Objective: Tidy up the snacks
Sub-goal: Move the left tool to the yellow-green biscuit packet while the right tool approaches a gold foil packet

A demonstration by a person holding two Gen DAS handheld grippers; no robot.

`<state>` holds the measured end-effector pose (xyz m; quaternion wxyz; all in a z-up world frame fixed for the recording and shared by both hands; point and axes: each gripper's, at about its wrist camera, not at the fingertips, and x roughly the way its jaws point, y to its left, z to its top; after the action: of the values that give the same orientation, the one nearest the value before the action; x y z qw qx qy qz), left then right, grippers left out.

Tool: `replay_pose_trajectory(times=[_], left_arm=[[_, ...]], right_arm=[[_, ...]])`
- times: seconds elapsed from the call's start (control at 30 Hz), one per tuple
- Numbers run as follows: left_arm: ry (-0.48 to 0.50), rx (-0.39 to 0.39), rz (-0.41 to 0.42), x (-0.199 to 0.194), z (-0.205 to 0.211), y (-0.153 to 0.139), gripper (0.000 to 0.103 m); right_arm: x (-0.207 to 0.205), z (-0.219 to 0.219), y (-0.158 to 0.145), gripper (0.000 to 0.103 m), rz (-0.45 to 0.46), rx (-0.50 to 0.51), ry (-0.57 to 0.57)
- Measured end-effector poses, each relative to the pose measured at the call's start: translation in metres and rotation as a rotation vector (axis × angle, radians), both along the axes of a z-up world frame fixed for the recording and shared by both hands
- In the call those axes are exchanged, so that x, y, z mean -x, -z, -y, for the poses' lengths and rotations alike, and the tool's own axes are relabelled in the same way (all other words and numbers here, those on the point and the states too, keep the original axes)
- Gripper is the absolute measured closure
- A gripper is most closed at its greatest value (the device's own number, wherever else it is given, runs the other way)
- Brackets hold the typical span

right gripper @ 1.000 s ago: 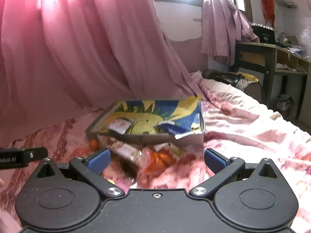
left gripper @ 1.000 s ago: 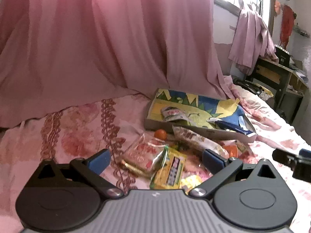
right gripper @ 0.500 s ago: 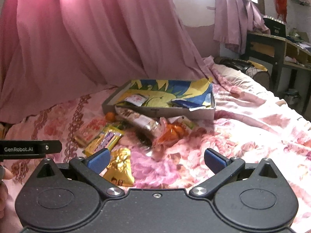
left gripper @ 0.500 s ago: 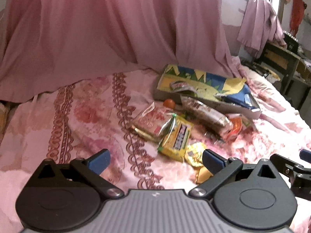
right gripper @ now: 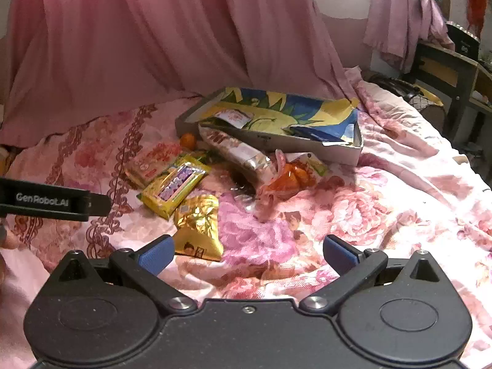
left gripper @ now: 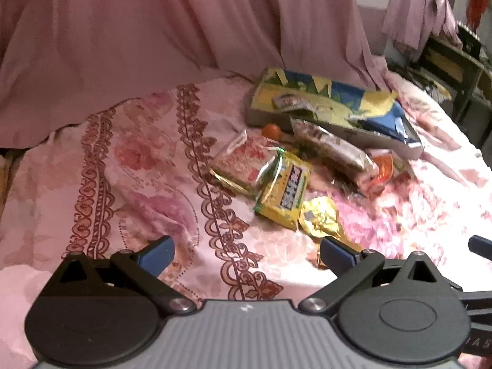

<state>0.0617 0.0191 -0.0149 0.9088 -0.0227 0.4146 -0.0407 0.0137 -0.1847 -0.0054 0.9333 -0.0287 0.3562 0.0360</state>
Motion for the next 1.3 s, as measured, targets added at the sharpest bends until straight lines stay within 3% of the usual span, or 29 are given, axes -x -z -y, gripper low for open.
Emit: replay_pose_trajectory(times=[0.53, 0.67, 0.8, 0.93, 1.3], left_arm=[[0.029, 0.080, -0.232, -0.087, -0.029, 0.008, 0.000], [0.035, 0.014, -0.238, -0.108, -0.030, 0.015, 0.000], [0.081, 0.063, -0.256, -0.119, -0.027, 0.024, 0.000], [0.134, 0.066, -0.224, -0.125, -0.016, 0.027, 0.000], [0.294, -0.026, -0.173, -0.136, 0.022, 0.039, 0.001]], right_arm=[[-0.029, 0.009, 0.012, 0.001, -0.161, -0.073, -0.017], [-0.044, 0.012, 0.017, 0.001, -0.190, -0.050, -0.028], [-0.060, 0.006, 0.026, 0.001, -0.214, -0.005, -0.081], [-0.072, -0.008, 0.035, 0.001, -0.185, 0.034, -0.134], [-0.094, -0.039, 0.062, 0.003, -0.137, 0.016, -0.168]])
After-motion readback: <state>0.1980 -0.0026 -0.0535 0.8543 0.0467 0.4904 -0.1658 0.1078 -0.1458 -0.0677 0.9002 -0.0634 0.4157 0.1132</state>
